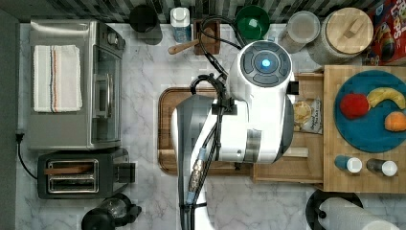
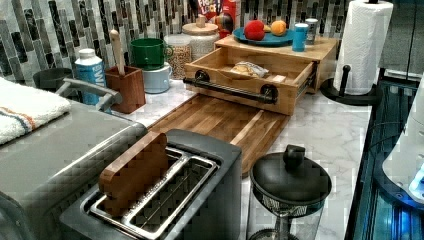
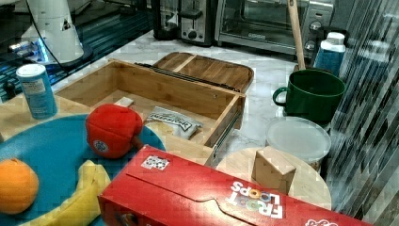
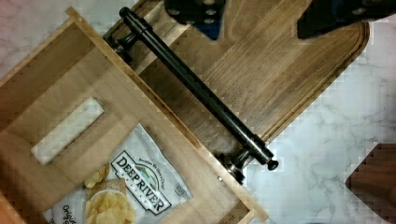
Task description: Close the drawer.
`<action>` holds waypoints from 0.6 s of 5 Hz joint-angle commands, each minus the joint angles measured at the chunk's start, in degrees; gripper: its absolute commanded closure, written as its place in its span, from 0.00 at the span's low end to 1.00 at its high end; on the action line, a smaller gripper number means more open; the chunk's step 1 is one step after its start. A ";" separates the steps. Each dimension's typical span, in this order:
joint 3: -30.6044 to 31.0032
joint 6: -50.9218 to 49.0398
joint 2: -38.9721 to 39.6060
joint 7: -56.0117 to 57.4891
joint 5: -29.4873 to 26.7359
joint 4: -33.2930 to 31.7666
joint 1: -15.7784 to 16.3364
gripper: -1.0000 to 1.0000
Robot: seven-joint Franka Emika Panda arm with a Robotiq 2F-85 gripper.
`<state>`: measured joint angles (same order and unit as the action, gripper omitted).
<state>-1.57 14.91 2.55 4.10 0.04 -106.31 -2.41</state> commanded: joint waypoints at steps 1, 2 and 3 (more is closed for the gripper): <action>0.10 0.23 0.07 0.73 0.00 0.02 -0.10 1.00; 0.27 0.23 0.07 0.73 0.01 0.02 -0.27 1.00; 0.56 -0.08 0.13 5.63 -1.74 -0.41 -0.06 0.00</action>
<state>-1.59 14.91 2.70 4.27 -0.04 -106.98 -2.90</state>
